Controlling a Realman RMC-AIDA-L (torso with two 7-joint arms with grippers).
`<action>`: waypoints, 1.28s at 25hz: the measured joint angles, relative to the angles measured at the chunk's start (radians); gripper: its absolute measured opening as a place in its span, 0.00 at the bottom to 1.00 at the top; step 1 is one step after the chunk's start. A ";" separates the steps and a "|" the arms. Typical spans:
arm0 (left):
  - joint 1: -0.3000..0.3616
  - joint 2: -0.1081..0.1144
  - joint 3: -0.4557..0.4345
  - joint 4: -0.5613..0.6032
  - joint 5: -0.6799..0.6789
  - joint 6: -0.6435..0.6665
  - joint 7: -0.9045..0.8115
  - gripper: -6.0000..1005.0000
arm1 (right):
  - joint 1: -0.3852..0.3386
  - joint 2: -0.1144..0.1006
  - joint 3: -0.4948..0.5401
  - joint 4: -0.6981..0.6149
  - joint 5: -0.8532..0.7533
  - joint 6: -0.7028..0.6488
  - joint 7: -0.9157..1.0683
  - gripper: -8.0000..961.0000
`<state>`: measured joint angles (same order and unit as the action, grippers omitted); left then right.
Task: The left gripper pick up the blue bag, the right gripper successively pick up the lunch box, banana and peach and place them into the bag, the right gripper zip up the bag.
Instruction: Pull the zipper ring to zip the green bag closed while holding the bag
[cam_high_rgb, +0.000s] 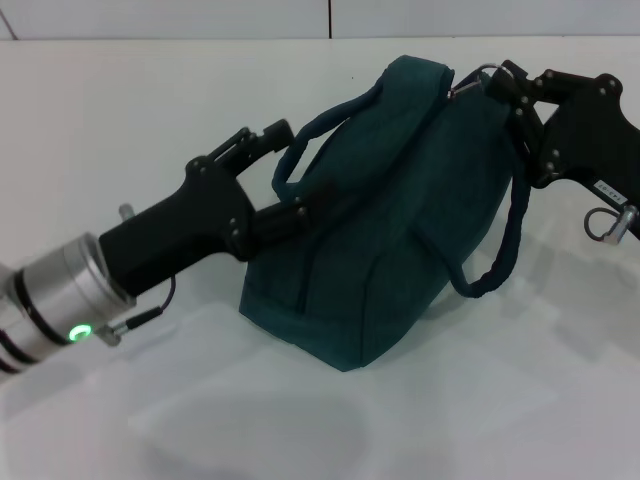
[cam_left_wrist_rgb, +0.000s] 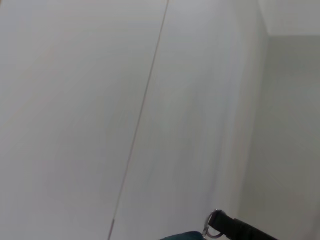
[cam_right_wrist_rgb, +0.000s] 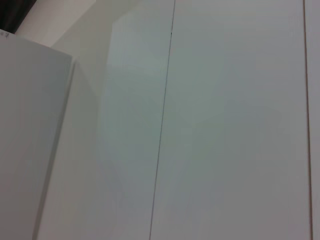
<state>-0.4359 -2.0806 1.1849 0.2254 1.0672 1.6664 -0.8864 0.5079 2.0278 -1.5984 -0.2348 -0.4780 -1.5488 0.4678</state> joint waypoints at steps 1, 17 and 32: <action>-0.002 0.001 0.000 0.031 0.018 -0.016 -0.033 0.72 | 0.000 0.000 0.000 0.000 0.000 0.001 0.000 0.03; -0.030 -0.005 0.001 0.315 0.235 -0.203 -0.307 0.82 | 0.015 0.000 0.000 0.000 -0.001 0.008 0.002 0.03; -0.029 -0.009 0.001 0.298 0.231 -0.208 -0.170 0.47 | 0.021 0.000 -0.003 0.000 -0.001 0.021 0.009 0.03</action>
<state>-0.4652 -2.0899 1.1861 0.5234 1.2986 1.4584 -1.0560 0.5293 2.0278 -1.6015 -0.2347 -0.4786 -1.5276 0.4771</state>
